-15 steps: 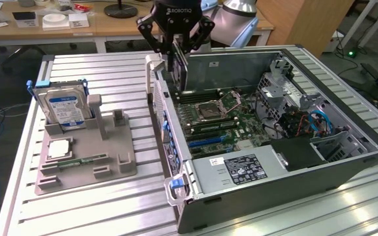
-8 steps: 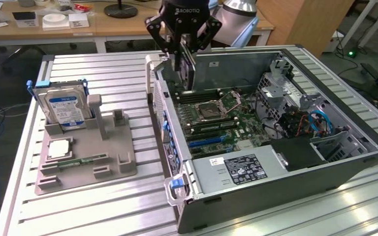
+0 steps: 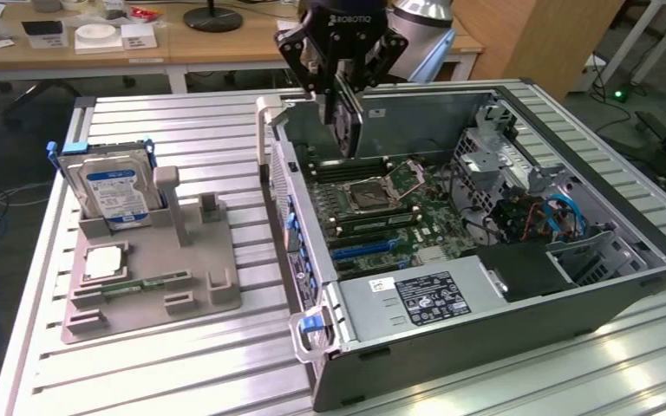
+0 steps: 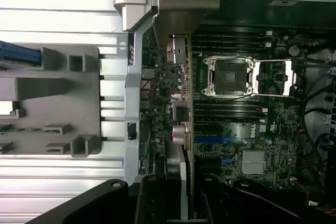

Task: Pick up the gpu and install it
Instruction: 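Pick up the gpu and move the gpu toward the slot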

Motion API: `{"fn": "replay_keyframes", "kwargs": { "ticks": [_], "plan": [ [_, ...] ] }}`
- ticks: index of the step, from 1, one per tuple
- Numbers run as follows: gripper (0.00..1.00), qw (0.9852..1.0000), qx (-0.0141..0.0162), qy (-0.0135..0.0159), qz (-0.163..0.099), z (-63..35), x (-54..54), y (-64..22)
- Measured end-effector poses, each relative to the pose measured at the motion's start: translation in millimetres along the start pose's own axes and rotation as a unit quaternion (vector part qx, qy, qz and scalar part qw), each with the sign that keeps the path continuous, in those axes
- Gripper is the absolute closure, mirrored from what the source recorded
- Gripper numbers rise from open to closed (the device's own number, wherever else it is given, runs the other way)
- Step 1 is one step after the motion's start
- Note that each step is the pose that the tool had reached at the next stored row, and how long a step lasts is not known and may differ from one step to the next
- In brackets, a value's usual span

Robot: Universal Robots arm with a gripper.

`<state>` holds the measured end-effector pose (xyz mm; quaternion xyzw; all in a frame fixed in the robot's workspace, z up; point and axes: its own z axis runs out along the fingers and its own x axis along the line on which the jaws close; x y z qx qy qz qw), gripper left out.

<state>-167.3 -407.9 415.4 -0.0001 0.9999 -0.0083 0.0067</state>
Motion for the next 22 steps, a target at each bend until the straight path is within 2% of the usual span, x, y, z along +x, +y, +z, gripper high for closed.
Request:
{"fn": "replay_keyframes", "kwargs": {
  "ticks": [22],
  "plan": [
    [0.72, 1.0000, 0.0000, 0.0000, 0.000, 0.8, -36.5, 0.0]
  ]
}}
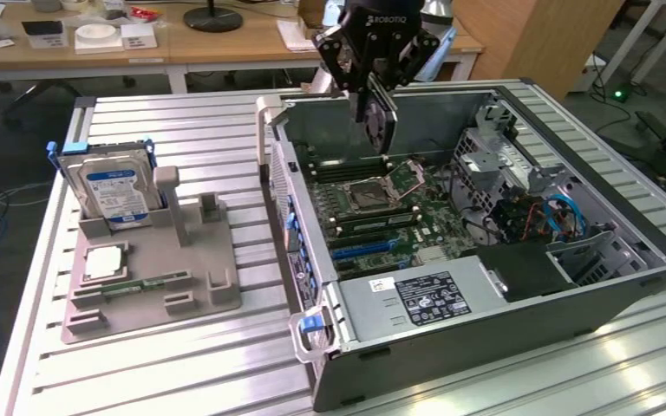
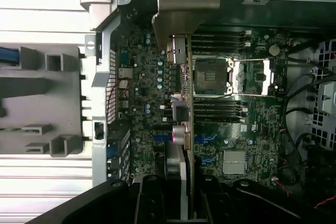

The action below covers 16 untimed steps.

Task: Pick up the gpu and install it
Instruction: 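Pick up the gpu and move the gpu toward the slot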

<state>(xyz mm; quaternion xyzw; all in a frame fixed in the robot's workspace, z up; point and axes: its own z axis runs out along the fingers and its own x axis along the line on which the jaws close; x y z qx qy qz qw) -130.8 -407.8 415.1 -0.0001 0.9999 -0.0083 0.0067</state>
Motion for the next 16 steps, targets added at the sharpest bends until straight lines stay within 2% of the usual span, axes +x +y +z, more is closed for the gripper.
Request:
{"fn": "replay_keyframes", "kwargs": {
  "ticks": [6, 16],
  "plan": [
    [0.72, 1.0000, 0.0001, 0.0000, 0.000, 0.1, -12.9, 0.0],
    [0.72, 1.0000, 0.0000, 0.0000, 0.000, 0.6, -43.8, 0.0]
  ]
}}
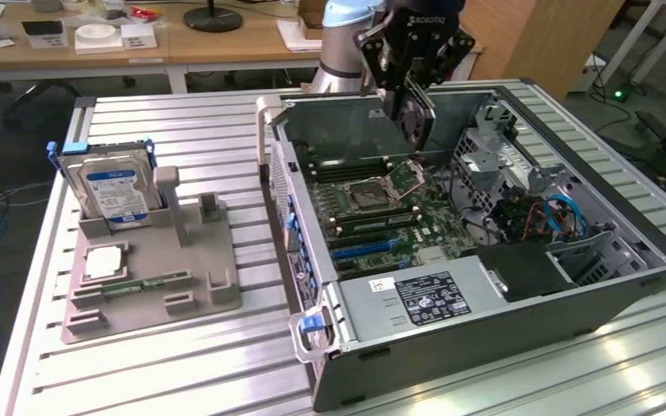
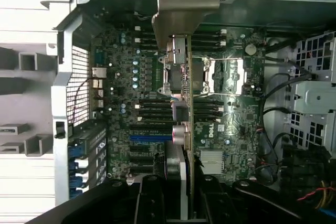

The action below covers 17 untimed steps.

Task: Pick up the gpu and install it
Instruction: 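Pick up the gpu and move the gpu toward the slot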

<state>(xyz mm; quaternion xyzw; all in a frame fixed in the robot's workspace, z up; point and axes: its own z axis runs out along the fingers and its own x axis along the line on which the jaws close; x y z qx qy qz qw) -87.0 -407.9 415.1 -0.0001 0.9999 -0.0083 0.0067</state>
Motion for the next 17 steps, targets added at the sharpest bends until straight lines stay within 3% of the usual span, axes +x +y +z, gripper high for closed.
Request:
{"fn": "replay_keyframes", "kwargs": {
  "ticks": [11, 17],
  "plan": [
    [0.72, 1.0000, 0.0000, 0.0000, 0.000, 0.5, -32.4, 0.0],
    [0.72, 1.0000, 0.0000, 0.0000, 0.000, 0.5, -33.2, 0.0]
  ]
}}
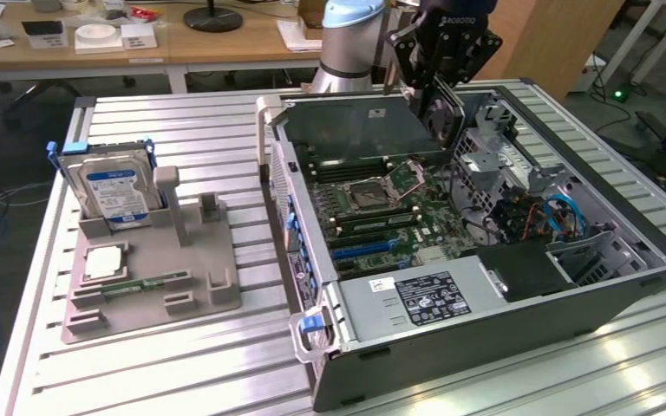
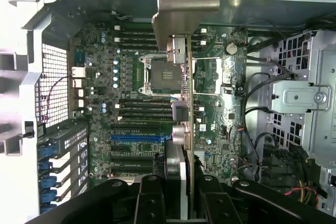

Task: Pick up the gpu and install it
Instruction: 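Pick up the gpu and move the gpu toward the slot, then insert the gpu into the slot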

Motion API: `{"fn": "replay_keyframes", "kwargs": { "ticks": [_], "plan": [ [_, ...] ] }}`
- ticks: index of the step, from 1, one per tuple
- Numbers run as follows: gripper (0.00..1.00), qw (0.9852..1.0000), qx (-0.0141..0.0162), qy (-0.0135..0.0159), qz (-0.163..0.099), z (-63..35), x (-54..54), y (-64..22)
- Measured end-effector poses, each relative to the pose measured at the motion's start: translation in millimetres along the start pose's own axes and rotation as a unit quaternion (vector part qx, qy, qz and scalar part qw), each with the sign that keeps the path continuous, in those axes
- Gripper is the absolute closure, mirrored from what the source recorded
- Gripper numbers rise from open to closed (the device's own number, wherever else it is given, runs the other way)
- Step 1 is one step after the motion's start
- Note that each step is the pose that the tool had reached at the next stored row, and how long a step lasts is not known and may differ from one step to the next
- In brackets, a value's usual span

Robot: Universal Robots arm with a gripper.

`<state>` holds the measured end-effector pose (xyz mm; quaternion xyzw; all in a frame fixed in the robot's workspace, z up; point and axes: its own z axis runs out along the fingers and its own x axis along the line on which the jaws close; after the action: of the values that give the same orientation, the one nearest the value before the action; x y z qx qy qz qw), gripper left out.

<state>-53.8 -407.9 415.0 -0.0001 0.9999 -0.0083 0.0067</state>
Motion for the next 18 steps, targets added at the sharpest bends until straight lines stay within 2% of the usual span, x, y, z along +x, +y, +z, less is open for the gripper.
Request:
{"fn": "replay_keyframes", "kwargs": {
  "ticks": [13, 18],
  "plan": [
    [0.72, 1.0000, 0.0000, 0.0000, 0.000, 0.0, 0.0, 0.0],
    [0.72, 0.9999, -0.0001, -0.0002, -0.011, 0.0, 0.0, -0.3]
  ]
}}
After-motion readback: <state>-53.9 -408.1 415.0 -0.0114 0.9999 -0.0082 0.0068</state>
